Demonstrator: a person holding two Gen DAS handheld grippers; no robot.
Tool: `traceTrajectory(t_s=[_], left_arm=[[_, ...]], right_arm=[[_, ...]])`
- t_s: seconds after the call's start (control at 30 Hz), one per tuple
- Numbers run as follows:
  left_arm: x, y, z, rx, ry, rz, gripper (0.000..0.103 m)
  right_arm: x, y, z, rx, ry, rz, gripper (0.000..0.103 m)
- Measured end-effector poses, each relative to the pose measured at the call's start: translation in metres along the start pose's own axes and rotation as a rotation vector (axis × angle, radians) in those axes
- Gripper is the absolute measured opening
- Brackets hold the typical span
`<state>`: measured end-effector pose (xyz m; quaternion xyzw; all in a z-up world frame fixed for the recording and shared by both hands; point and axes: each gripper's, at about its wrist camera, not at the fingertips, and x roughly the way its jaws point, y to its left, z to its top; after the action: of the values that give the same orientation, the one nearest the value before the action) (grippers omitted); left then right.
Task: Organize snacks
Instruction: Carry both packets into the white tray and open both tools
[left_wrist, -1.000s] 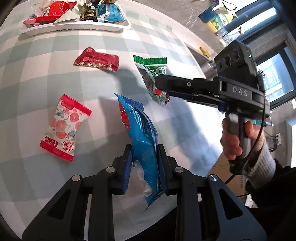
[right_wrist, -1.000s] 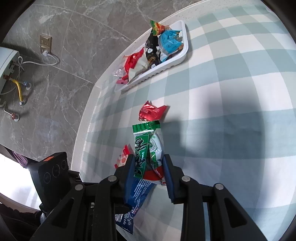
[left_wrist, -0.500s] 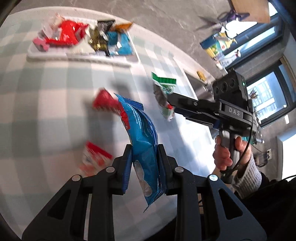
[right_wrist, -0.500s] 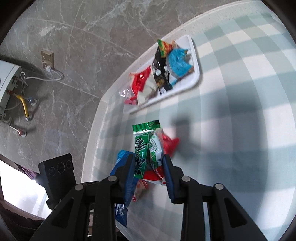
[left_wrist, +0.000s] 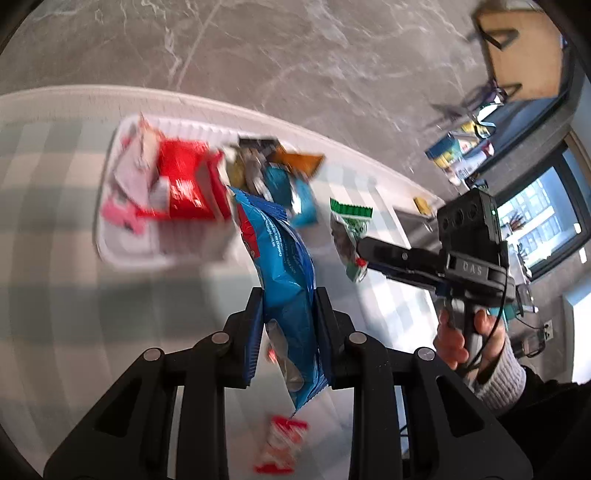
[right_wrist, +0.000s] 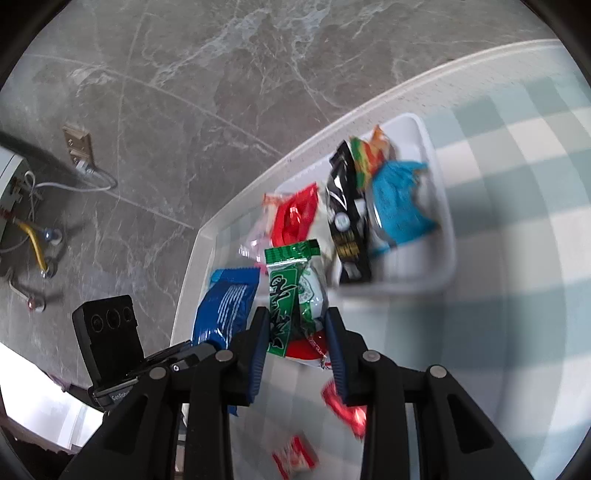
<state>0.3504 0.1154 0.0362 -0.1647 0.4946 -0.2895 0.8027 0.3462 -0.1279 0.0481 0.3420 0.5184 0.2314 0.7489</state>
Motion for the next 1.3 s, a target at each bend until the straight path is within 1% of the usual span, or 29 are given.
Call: traceTrajectory(t_s=[0.13,0.27,0.43,0.6,0.67,0.8,0.93,1.03,1.13,1.17,1.2,1.23,1.3], left_arm=[[0.007,0.019,0.034,0.005,-0.013,0.023,0.024],[0.025,0.037,0.071,0.022,-0.012,0.052,0.024],[0.042,0.053,0.098,0.039,-0.012,0.081,0.024],[0.054,0.059,0.109,0.068,-0.006,0.102,0.024],[0.058,0.059,0.112,0.086,-0.009,0.125,0.024],[0.066,0.058,0.115,0.079,-0.021,0.156,0.025],[0.065,0.059,0.116,0.085,-0.038,0.171,0.025],[0.061,0.058,0.118,0.102,-0.054,0.205,0.025],[0.055,0.053,0.119,0.113,-0.074,0.228,0.03],[0.053,0.051,0.118,0.119,-0.081,0.238,0.043],[0.05,0.049,0.119,0.114,-0.094,0.243,0.051],[0.048,0.047,0.118,0.119,-0.104,0.24,0.057],[0.043,0.041,0.116,0.132,-0.108,0.243,0.057]], right_arm=[[0.022,0.003,0.026,0.005,-0.008,-0.009,0.033],[0.043,0.006,0.051,0.007,-0.013,-0.021,0.033],[0.066,0.011,0.075,-0.007,-0.014,-0.047,0.033],[0.081,0.015,0.088,-0.025,-0.011,-0.077,0.034],[0.086,0.015,0.092,-0.027,-0.006,-0.086,0.037],[0.093,0.021,0.093,-0.069,-0.005,-0.137,0.038],[0.094,0.024,0.09,-0.1,-0.008,-0.158,0.048],[0.09,0.029,0.086,-0.127,-0.016,-0.162,0.048],[0.084,0.036,0.081,-0.165,-0.031,-0.172,0.051],[0.081,0.038,0.079,-0.178,-0.038,-0.181,0.052],[0.078,0.041,0.076,-0.193,-0.044,-0.188,0.053],[0.077,0.043,0.074,-0.201,-0.047,-0.192,0.054],[0.072,0.047,0.069,-0.219,-0.052,-0.199,0.055]])
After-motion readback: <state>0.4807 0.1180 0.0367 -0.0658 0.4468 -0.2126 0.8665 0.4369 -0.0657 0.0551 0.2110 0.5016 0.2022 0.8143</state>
